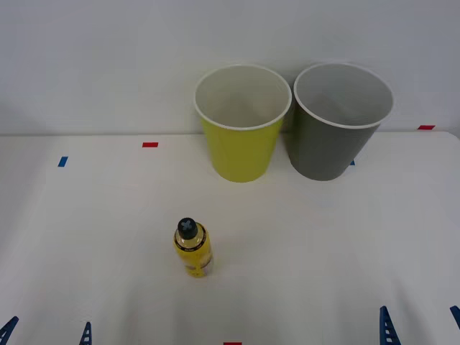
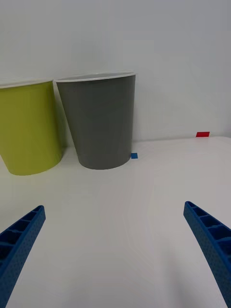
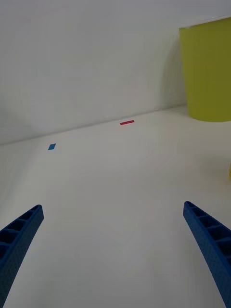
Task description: Put cans in the gray bin and PET bottles in the light green bin.
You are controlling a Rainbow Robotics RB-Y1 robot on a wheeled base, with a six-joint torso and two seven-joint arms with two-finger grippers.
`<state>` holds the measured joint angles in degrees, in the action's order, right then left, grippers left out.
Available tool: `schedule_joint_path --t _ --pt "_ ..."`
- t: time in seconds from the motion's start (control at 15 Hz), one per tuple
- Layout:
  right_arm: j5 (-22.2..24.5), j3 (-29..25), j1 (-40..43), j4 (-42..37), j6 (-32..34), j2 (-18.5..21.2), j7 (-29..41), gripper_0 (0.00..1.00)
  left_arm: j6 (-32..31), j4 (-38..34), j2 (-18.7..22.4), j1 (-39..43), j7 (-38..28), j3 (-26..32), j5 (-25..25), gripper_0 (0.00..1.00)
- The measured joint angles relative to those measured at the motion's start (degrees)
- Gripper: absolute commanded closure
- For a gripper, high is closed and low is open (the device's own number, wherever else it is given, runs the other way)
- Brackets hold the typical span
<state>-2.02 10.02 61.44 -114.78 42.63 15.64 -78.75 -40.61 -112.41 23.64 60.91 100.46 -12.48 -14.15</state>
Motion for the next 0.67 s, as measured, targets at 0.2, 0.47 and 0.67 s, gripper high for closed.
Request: schedule_joint_path --t 0.2,0.47,0.67 --pt "0.0 0.0 0.0 0.0 0.0 0.0 0.0 0.0 0.0 0.0 0.0 0.0 0.0 0.0 0.0 0.0" --pt "0.0 0.0 0.0 0.0 0.0 0.0 0.0 0.0 0.0 0.0 0.0 0.0 0.0 0.0 0.0 0.0" --pt "0.0 0.0 0.0 0.0 0.0 0.0 0.0 0.0 0.0 0.0 0.0 0.0 0.0 0.0 0.0 0.0"
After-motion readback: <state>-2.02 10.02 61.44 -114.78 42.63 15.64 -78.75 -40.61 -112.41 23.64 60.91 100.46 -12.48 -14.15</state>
